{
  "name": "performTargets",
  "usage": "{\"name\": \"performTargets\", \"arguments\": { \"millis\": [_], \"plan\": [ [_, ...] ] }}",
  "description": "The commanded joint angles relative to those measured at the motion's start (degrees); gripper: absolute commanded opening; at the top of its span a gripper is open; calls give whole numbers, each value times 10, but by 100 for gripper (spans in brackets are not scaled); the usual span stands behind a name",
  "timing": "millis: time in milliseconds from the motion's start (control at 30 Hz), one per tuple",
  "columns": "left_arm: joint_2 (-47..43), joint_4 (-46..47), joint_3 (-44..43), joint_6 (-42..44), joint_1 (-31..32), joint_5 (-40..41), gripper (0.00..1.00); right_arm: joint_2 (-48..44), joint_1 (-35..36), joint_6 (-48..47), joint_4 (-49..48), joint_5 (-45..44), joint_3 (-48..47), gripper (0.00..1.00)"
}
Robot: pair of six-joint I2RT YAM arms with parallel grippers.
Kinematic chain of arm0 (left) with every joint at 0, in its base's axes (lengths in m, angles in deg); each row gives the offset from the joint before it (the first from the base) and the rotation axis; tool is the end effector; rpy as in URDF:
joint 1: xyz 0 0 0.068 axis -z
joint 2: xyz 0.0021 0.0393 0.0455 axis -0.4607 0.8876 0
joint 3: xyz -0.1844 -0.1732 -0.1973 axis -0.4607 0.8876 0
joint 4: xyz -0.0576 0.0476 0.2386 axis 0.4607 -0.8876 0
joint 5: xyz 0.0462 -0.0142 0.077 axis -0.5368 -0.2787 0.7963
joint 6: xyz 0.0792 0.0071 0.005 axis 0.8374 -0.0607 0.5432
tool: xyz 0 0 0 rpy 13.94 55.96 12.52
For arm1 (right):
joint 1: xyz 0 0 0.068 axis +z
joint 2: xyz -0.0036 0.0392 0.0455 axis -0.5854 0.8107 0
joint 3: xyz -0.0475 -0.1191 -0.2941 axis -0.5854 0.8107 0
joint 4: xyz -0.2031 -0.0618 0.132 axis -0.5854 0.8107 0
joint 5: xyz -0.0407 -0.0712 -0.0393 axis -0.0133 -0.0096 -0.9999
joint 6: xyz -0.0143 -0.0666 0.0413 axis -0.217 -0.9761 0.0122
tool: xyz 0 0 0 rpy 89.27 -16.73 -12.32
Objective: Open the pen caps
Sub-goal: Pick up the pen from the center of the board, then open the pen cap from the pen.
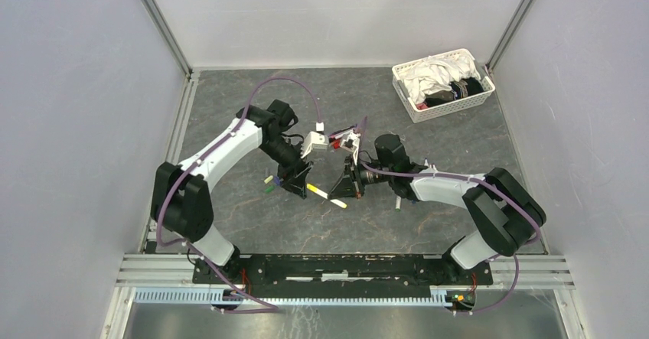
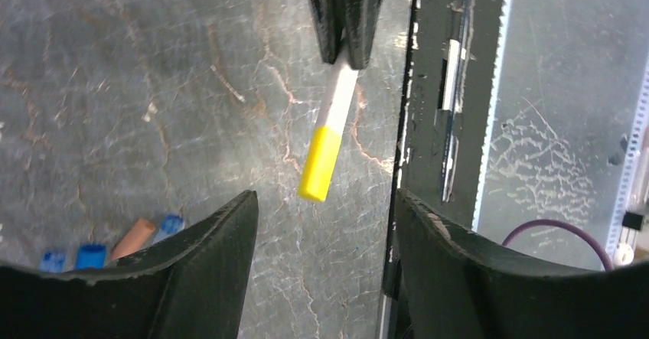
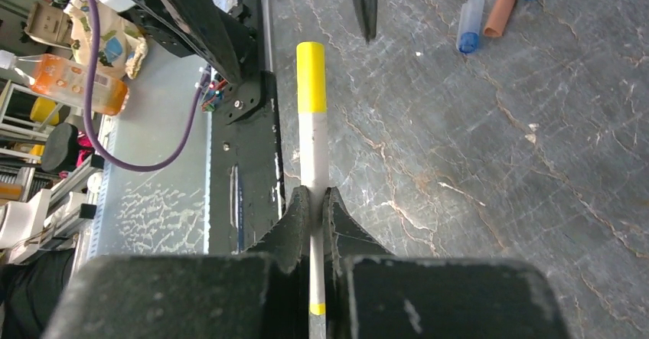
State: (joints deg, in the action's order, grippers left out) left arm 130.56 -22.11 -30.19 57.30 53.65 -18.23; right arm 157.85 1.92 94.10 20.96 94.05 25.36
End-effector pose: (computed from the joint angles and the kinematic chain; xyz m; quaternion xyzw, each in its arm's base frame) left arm 0.2286 -0.1660 0.2898 0.5712 0.7282 -0.3628 0.1090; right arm 0.2098 0.2313 0.2345 -0.3419 0.7159 0.5618 0.2344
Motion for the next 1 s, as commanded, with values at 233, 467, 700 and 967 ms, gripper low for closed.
{"name": "performTargets", "arguments": {
  "millis": [233, 467, 700, 967],
  "plan": [
    [34, -82, -40, 99, 27, -86, 58, -6, 0, 18, -21, 47, -49, 0],
    [35, -66, -49, 80, 39, -66, 13, 2, 1, 22, -17, 46, -55, 1],
    [16, -45, -44, 62, 51, -69, 2, 23, 12, 110, -120, 37, -30, 54],
    [4, -44, -53, 50, 52, -65, 2, 44, 33, 152, -176, 42, -28, 51]
  ]
}}
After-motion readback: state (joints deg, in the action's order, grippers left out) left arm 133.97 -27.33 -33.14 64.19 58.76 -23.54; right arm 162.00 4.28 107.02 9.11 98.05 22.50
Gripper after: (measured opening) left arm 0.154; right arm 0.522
